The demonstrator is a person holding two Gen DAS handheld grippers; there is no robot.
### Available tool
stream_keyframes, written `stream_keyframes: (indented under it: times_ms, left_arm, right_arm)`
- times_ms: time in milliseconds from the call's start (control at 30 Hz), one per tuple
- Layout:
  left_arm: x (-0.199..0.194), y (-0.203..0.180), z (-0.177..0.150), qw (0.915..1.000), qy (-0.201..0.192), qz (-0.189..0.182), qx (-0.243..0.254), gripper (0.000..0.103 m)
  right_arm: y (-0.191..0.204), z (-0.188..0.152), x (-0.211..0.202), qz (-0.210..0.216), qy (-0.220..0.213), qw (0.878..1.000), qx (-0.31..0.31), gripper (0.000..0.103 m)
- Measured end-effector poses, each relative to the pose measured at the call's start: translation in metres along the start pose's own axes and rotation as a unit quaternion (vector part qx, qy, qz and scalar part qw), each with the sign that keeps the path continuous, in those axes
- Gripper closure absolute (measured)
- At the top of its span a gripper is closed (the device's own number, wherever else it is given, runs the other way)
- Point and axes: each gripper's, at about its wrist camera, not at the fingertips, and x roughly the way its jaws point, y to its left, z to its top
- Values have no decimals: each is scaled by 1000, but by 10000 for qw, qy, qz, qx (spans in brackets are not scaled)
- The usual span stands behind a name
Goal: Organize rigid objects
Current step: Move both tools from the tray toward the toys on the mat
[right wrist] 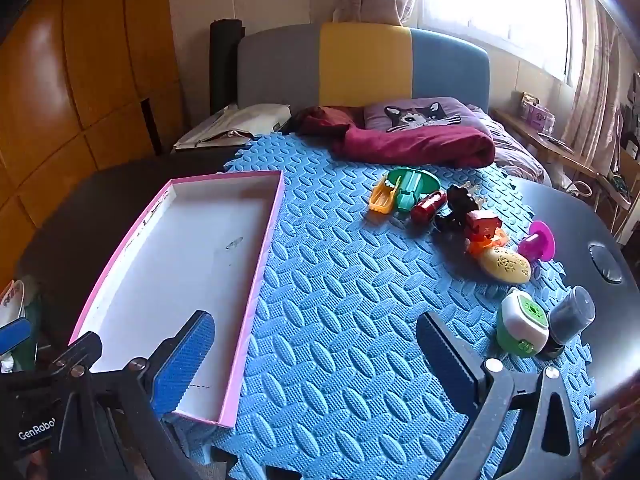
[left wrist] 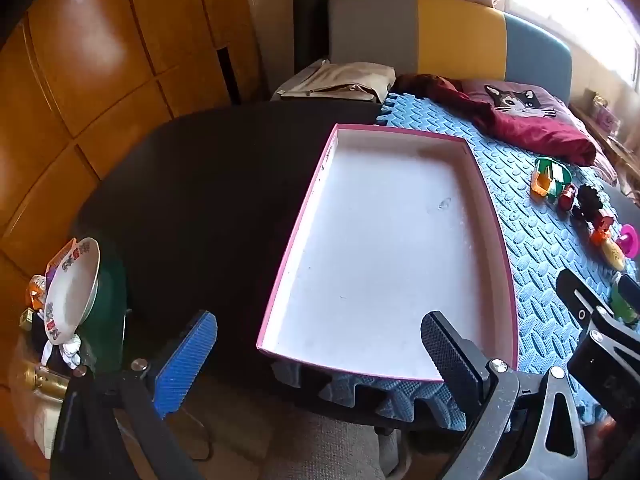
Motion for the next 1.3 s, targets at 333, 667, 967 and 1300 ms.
stream_keyframes:
  times_ms: [333, 667, 967, 1300]
  left_arm:
    - [-1, -5, -2, 10000, -29, 55, 67, 0]
    - [-1, -8, -3, 9999, -48, 72, 83, 0]
    - [0, -12, -4, 9998, -52, 132, 142, 0]
    - [12, -23, -6, 9977, 395, -449, 322, 0]
  right_arm:
    - [-4, 1, -6, 10, -152, 9999, 22, 0]
    - [-10, -1, -9, 4, -160, 9998, 110, 0]
    - [-15, -2, -15, 153, -289, 9992, 248, 0]
    - [-20, -4, -21, 52, -434, 9990, -126, 0]
